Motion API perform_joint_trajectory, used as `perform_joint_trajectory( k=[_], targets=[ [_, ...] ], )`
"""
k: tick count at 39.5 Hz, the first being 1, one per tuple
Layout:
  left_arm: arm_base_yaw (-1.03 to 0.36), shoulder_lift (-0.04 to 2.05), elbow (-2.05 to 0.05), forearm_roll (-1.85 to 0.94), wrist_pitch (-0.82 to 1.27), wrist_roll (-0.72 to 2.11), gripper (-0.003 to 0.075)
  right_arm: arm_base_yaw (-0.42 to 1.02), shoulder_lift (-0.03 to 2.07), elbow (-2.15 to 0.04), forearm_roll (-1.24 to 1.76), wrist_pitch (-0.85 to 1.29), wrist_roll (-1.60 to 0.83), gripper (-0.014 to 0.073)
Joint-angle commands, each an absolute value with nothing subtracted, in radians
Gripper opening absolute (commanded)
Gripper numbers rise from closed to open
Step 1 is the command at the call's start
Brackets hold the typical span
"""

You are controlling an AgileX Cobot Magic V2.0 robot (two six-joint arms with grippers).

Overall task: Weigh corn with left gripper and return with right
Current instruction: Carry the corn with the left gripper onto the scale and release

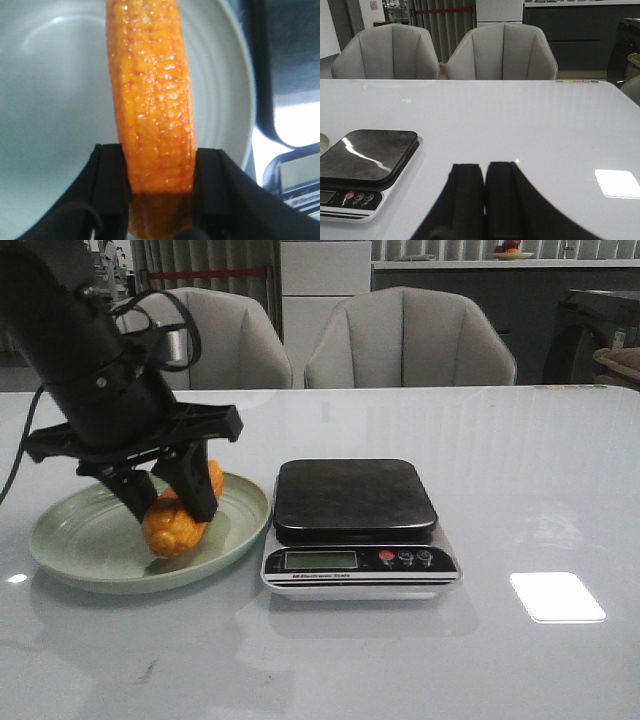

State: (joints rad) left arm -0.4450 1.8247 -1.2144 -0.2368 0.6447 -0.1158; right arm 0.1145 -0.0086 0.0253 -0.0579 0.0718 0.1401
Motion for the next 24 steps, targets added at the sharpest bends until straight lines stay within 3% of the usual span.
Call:
perform_joint_trajectory(
  k=[1,21,24],
  targets=[
    [-0.474,1.775,-1.307,-0.254,0.629,-0.117,0.0114,0.109,-0.029,0.036,-0.069,-0.013,0.132,0.0147],
    [-0.643,1.896,-1.472,-0.374,0.577,-0.117,0.0119,0.109,-0.029,0.036,-0.069,-0.013,0.132,0.0147],
    [-0.651,1.916,-1.476,-0.374,0.554,-0.117,0.0164,0.109,-0.029,0.036,-0.069,-0.013,0.132,0.0147]
  ],
)
